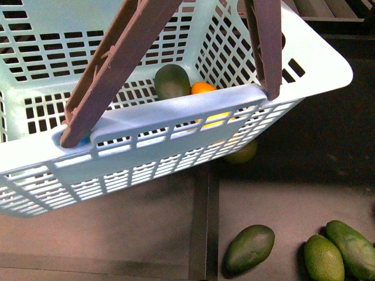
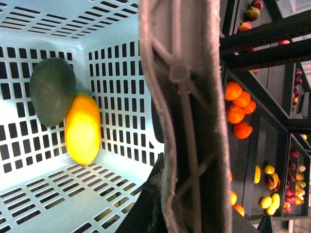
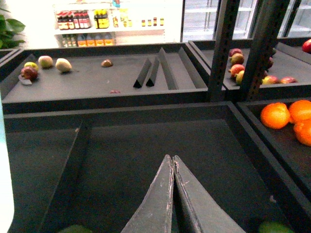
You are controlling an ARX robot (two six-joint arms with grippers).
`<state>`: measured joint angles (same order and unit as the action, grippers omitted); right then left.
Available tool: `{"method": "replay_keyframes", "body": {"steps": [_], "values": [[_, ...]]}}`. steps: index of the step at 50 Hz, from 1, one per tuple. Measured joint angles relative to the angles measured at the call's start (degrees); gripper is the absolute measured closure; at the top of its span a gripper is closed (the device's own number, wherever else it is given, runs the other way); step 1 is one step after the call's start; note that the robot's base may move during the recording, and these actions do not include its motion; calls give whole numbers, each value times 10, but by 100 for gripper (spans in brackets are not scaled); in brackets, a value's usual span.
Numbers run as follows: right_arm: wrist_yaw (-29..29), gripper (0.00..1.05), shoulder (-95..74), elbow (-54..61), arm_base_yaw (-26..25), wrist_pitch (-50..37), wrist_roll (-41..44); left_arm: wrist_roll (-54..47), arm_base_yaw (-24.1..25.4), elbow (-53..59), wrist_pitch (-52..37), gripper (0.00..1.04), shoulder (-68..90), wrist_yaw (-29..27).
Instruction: Pick mango and avocado into basket
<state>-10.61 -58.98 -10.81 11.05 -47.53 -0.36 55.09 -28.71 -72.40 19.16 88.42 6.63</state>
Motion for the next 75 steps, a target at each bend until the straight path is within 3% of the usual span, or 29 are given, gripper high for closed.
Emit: {"method": "replay_keyframes", "body": {"steps": [21, 29, 75], "values": [[54, 103, 152, 69, -56, 84, 0, 0, 0, 0, 0, 100, 0, -2], [102, 103, 183, 97, -106, 86, 0, 1, 0, 0, 0, 100, 0, 1], [105, 103, 440, 98, -109, 326, 0, 0, 0, 0, 0, 100, 0, 0]]}}
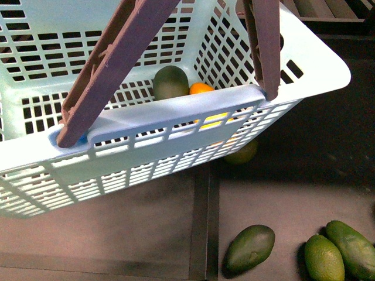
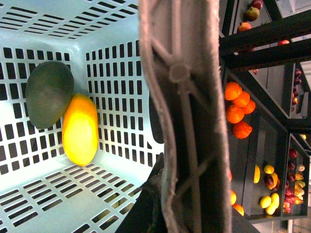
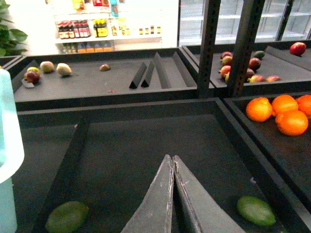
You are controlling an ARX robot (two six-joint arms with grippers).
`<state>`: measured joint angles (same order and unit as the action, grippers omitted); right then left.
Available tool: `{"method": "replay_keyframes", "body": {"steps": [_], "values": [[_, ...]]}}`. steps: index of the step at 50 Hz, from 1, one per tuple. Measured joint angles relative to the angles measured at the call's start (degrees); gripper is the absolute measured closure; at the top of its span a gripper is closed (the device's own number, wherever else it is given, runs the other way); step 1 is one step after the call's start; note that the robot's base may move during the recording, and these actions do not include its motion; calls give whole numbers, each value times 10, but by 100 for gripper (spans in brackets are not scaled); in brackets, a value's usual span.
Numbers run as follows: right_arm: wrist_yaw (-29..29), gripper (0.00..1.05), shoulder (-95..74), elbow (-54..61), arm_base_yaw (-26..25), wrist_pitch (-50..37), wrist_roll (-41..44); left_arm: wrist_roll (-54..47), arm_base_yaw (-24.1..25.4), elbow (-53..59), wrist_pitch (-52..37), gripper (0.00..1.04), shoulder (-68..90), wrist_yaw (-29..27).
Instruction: Pick mango and avocado into basket
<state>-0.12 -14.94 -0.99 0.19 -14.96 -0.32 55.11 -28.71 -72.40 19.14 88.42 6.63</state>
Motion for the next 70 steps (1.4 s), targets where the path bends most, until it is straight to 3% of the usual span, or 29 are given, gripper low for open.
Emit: {"method": "replay_keyframes", "body": {"steps": [16, 21, 33, 46, 59, 70], "values": [[0, 103, 49, 0, 0, 48, 0, 0, 0, 0, 0, 100, 0, 0], [1, 103, 116, 0, 0, 134, 0, 0, 0, 0, 0, 100, 0, 0], [0, 103, 145, 0, 0, 148, 0, 0, 0, 0, 0, 100, 0, 0], [0, 64, 145, 0, 0, 149, 1, 0, 0, 0, 0, 100, 0, 0], [0, 11, 146, 0, 0, 149, 1, 0, 0, 0, 0, 100, 0, 0], [0, 9, 146, 0, 0, 149, 1, 0, 0, 0, 0, 100, 0, 0]]}}
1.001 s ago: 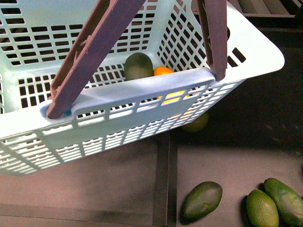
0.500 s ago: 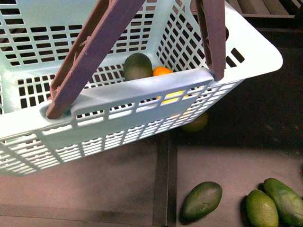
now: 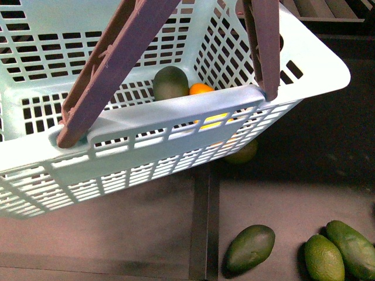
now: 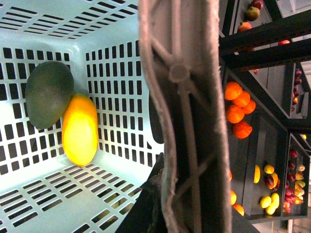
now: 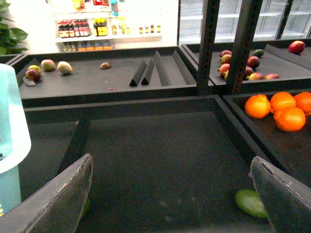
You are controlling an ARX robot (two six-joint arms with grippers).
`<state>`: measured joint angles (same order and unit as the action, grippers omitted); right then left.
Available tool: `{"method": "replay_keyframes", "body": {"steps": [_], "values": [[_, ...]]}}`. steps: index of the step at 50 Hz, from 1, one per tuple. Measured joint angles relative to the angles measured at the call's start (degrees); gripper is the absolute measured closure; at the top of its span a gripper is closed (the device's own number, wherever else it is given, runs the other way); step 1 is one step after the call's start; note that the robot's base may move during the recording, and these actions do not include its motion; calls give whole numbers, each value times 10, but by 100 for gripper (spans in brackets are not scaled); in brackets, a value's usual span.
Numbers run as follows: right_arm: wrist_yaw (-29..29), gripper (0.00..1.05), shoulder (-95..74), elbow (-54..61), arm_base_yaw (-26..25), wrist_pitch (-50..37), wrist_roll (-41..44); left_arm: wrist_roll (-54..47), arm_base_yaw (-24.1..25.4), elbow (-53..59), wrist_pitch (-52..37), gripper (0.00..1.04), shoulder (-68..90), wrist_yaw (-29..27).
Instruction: Pick mango and avocado into basket
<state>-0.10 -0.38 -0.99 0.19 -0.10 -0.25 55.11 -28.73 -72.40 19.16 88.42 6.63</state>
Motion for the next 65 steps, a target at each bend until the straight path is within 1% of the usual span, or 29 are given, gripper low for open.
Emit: {"method": "replay_keyframes", "body": {"steps": [2, 3, 4, 5, 6, 8, 10, 15, 20, 25, 35, 43, 48, 53, 63, 64, 65], "values": [[0, 9, 0, 0, 0, 0, 0, 5, 0, 0, 0, 100, 0, -9], [0, 9, 0, 0, 0, 0, 0, 17, -4, 0, 4, 100, 0, -33], [0, 9, 0, 0, 0, 0, 0, 49, -6, 0, 7, 100, 0, -81], [0, 9, 0, 0, 0, 0, 0, 80, -8, 0, 8, 100, 0, -114], [0, 9, 0, 0, 0, 0, 0, 136, -8, 0, 8, 100, 1, -155], [0, 9, 1, 0, 0, 0, 0, 209, -2, 0, 7, 100, 5, -201], [0, 9, 1, 0, 0, 0, 0, 267, 14, 0, 0, 100, 11, -219], [0, 9, 1, 0, 0, 0, 0, 309, 54, 0, -24, 100, 42, -220], [1, 9, 1, 0, 0, 0, 0, 322, 89, -19, -56, 100, 105, -196], [0, 9, 1, 0, 0, 0, 0, 330, 113, -73, -96, 100, 183, -171], [0, 9, 1, 0, 0, 0, 0, 321, 128, -190, -126, 100, 289, -154], [0, 9, 1, 0, 0, 0, 0, 313, 134, -251, -131, 100, 358, -166], [0, 9, 1, 0, 0, 0, 0, 313, 134, -246, -147, 100, 383, -171], [0, 9, 1, 0, 0, 0, 0, 315, 128, -197, -188, 100, 383, -177], [0, 9, 1, 0, 0, 0, 0, 336, 113, -109, -234, 100, 353, -204], [0, 9, 1, 0, 0, 0, 0, 339, 113, -101, -239, 99, 350, -205], [0, 9, 1, 0, 0, 0, 0, 345, 112, -94, -242, 95, 346, -205]]}}
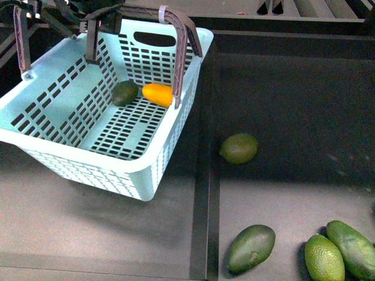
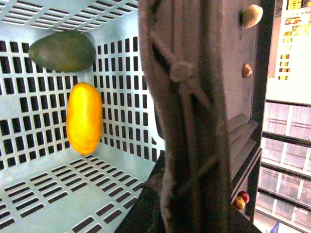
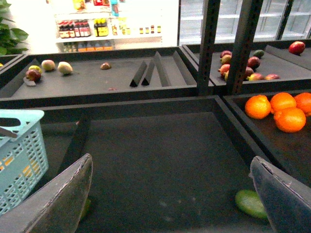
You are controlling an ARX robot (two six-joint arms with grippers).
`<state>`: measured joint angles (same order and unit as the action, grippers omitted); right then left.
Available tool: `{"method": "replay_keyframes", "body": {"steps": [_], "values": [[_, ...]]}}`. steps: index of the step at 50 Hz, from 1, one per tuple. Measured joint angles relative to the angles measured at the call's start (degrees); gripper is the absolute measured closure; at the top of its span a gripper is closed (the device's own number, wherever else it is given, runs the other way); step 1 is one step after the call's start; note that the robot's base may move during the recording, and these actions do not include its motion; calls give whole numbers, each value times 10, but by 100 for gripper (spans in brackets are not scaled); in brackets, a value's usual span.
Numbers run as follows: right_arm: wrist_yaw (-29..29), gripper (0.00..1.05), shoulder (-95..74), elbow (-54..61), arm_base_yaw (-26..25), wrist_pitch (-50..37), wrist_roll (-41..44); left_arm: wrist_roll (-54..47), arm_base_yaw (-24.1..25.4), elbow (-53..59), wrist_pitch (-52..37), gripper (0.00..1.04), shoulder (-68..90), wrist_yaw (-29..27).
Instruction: Pick mango and avocado into basket
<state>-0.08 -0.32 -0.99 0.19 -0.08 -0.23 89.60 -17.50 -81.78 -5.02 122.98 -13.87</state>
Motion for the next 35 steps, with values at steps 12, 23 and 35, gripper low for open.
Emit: {"method": "replay_keyframes", "body": {"steps": [12, 23, 35], "values": [[0, 9, 0, 0, 0, 0, 0, 32, -3, 30, 1, 52, -41, -26], [0, 9, 0, 0, 0, 0, 0, 54, -2, 92, 37, 6, -143, -55], [0, 9, 0, 0, 0, 0, 0, 52, 2, 109, 52, 8, -184, -57]]}}
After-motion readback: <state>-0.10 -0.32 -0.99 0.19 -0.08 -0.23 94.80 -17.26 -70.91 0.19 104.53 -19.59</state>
